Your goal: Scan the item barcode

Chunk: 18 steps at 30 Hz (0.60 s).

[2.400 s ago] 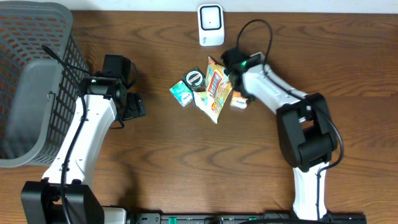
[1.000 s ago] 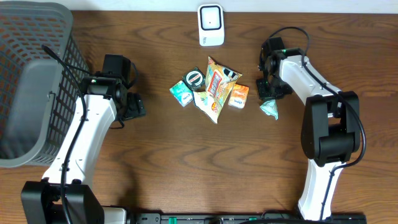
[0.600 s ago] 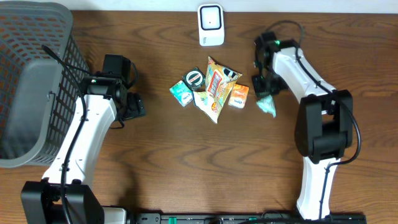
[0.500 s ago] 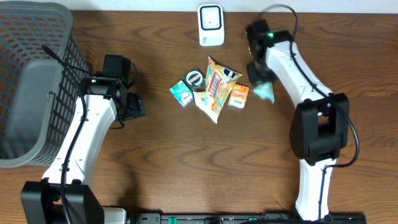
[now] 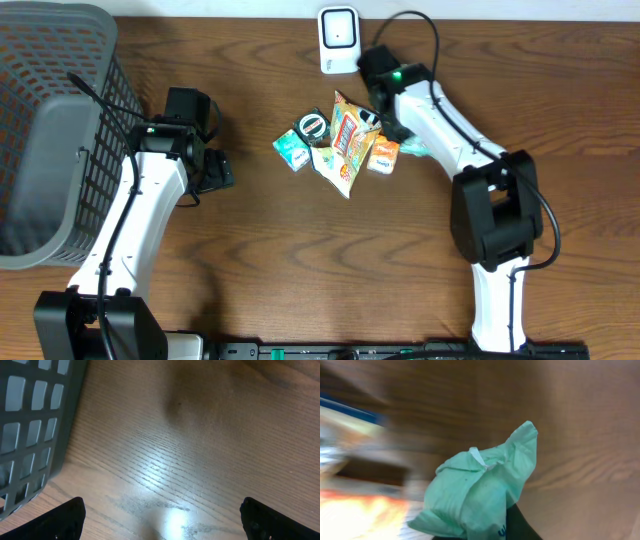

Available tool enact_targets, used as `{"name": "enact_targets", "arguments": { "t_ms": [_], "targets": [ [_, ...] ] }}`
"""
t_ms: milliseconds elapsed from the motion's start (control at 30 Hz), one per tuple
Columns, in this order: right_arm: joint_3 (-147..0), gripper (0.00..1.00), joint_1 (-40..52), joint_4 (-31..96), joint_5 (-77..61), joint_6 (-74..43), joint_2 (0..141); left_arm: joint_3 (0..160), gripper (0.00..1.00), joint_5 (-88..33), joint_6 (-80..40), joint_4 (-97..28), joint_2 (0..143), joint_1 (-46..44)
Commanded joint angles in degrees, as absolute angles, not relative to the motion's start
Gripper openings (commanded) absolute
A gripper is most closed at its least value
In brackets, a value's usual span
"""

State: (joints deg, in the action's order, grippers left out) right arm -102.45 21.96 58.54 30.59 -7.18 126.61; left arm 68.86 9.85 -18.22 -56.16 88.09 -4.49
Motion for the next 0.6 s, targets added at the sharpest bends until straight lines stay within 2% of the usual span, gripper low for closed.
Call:
{"name": "enact_targets", "arguments": {
  "t_ms": [0, 67, 167, 267, 500, 567],
  "targets": [
    [-97.34, 0.13, 18.74, 56.07, 32.56, -7.66, 125.93, 68.55, 0.98, 11.0, -18.98, -56.34, 88.09, -4.29],
    [-95.42, 0.19, 17.89, 55.16, 31.86, -7.66, 125.93, 68.55, 0.98, 11.0, -18.98, -56.34, 88.07, -4.29],
    [-94.72, 0.38, 17.43, 55.05, 29.63, -7.64, 125.93, 68.55, 0.98, 11.0, -19.0, -56.34, 88.09, -4.29],
    [-95.13, 0.47, 17.45, 54.92, 29.67, -7.62, 125.89, 68.55, 0.98, 11.0, -19.0, -56.31, 88.07, -4.29],
    [-103.26, 0.49, 16.62, 61.71, 29.39, -9.19, 124.03, 68.55, 0.98, 11.0, -18.98, -56.31, 88.09, -4.29],
    [-104.4, 0.43, 15.27, 62.63, 28.03, -9.19, 123.04, 68.55, 0.98, 11.0, -18.98, -56.34, 88.09, -4.29]
  ]
}}
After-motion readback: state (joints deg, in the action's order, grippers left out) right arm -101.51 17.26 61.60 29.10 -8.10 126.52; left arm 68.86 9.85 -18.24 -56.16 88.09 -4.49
